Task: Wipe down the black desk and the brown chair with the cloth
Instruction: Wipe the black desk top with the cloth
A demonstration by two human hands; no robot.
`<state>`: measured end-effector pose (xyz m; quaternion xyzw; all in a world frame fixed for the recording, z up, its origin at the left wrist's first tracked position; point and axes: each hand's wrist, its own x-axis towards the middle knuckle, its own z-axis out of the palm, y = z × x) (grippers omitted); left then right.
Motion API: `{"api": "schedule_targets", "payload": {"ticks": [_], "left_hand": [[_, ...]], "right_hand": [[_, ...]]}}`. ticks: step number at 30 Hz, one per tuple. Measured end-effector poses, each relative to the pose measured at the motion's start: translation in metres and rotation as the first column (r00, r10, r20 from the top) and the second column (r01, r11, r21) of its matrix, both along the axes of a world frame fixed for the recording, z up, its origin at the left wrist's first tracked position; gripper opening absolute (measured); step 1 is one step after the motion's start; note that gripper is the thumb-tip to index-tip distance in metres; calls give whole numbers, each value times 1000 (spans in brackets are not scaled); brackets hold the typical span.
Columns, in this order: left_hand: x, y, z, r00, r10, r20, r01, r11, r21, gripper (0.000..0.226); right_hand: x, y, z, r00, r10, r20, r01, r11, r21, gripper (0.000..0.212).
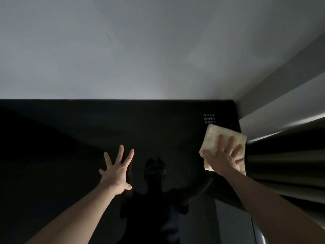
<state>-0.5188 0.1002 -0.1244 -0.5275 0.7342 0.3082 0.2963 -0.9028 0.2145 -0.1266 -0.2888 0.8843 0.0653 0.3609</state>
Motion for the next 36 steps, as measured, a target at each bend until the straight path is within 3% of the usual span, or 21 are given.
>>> {"api": "schedule_targets", "payload": {"ticks": [6, 13, 19, 24, 30, 36], "left_hand": [[7, -3, 1, 997, -80, -6, 80, 997, -2, 137], [78, 11, 8, 929, -340, -145, 323, 938, -127, 98], [253, 2, 7, 961, -253, -114, 237, 962, -135, 92], [391, -17, 14, 985, -173, -22, 169, 976, -139, 94], [435, -32, 20, 995, -62, -83, 54, 994, -92, 92], [438, -40, 30, 991, 101, -85, -110, 989, -104, 92]], "right_hand": [[29, 27, 8, 998, -4, 65, 1, 999, 41, 92], [135, 28, 12, 984, -89, 155, 83, 996, 45, 99], [328, -20, 8, 994, 17, 104, -23, 998, 57, 106], [484, -65, 16, 966, 141, 218, -152, 988, 33, 106], [489, -56, 29, 952, 190, 238, -173, 981, -90, 87], [472, -48, 32, 965, 164, 205, -119, 969, -215, 99]]}}
